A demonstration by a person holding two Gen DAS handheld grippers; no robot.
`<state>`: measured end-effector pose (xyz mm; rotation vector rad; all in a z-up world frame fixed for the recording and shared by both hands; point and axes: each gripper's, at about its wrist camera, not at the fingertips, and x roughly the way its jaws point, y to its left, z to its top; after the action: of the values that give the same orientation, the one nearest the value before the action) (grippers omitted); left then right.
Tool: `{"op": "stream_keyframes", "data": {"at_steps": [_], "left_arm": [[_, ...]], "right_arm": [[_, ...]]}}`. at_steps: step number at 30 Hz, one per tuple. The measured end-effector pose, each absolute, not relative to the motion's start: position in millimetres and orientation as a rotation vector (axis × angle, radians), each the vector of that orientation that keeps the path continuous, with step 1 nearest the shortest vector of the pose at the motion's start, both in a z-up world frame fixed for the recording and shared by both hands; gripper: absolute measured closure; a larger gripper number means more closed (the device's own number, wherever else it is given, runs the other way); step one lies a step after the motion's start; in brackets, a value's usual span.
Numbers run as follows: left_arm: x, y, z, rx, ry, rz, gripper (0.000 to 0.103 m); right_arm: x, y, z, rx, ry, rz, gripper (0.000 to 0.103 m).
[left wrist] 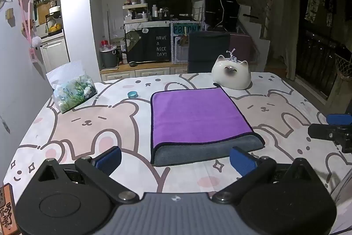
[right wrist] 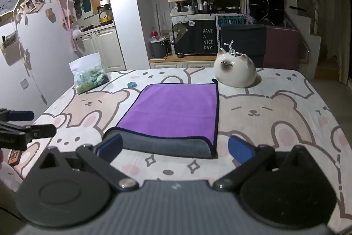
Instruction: Fold towel
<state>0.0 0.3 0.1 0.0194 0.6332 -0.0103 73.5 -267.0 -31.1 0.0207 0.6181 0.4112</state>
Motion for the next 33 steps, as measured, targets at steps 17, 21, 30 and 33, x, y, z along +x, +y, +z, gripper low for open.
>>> {"op": "stream_keyframes", "data": {"at_steps": [17,21,30,33], "left_arm": [[0.4,-3.5,0.9,0.022,0.639,-0.01,0.0],[0.3,-3.0,0.9,0.023,0.638,-0.011,0.0],[0.2,-3.0,1.0,0.022,0.638,-0.011,0.0],[0.1,-3.6,1.1,0.022,0.638,-0.011,0.0]], "right_arm": [[72.8,-268.4,-30.6,0.018,0.618,0.414,0.0],[72.7,-268.3,-30.5,0.017,0.618,0.414,0.0],[72.9,-267.8,-30.5,0.016,0.618,0.412,0.0],[73.0,-267.4,-30.5,0.015,0.619,0.413,0.0]]}}
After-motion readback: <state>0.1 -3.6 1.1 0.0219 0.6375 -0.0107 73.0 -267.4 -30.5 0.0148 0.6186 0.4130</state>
